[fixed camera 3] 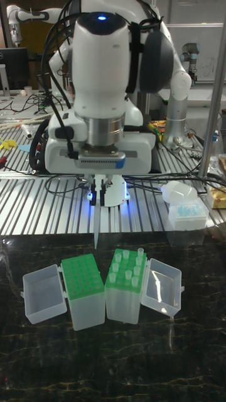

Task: Transfer all large pipette tips from one holder to another

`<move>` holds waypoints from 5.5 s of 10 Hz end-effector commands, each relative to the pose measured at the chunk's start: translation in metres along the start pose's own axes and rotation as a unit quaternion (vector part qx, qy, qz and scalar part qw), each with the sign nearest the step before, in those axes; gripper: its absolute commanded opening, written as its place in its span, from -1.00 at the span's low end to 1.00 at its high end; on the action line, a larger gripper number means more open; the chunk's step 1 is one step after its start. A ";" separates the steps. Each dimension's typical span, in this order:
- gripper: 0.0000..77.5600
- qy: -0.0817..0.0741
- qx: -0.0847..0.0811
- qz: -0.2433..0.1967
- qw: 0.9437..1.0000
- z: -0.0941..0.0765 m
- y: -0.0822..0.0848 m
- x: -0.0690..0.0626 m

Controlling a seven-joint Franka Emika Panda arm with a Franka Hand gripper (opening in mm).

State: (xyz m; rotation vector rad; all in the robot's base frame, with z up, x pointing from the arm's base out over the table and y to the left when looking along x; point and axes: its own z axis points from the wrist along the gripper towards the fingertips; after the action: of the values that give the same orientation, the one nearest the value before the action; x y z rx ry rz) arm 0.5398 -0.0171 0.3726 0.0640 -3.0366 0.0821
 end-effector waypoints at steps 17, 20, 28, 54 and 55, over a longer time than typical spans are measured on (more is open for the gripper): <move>-0.97 -0.009 -0.007 0.097 0.995 -0.016 -0.044 0.007; -0.97 -0.018 -0.007 0.082 0.996 -0.011 -0.052 0.000; -0.97 -0.034 -0.013 0.064 0.997 0.011 -0.068 -0.003; -0.97 -0.043 -0.029 0.053 0.997 0.044 -0.082 0.014; -0.97 -0.044 -0.029 0.054 0.997 0.045 -0.081 0.015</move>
State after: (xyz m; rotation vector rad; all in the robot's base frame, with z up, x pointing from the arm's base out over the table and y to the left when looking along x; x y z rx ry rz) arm 0.5244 -0.1014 0.3326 -0.1013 -3.1221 -0.0009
